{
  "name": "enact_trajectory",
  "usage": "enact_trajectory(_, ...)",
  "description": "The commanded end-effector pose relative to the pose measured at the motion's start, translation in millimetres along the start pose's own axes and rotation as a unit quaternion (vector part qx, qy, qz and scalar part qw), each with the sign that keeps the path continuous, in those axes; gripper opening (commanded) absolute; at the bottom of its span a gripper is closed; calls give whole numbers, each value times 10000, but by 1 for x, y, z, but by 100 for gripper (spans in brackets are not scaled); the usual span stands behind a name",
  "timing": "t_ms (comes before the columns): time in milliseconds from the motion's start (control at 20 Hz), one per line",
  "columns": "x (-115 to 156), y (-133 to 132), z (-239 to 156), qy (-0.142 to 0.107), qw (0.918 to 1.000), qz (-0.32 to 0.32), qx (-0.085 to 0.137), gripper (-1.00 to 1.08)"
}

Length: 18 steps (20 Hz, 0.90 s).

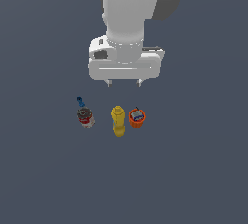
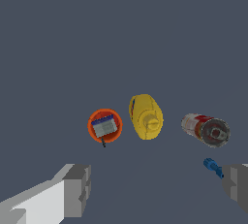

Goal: Pick up a designated object from a clutter of objects.

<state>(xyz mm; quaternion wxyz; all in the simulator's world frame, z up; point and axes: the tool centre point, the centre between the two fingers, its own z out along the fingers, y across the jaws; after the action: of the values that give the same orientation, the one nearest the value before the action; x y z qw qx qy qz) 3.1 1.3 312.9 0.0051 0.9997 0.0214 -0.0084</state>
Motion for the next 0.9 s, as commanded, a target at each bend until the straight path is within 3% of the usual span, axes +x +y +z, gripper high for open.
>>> enact_trajectory(0, 2, 8, 9, -4, 10000, 78, 19, 100)
enact_trajectory(350, 6, 49, 52, 12, 9987, 492, 99, 100)
enact_trajectory(850, -8, 140, 142, 56, 9899, 1412, 129, 100)
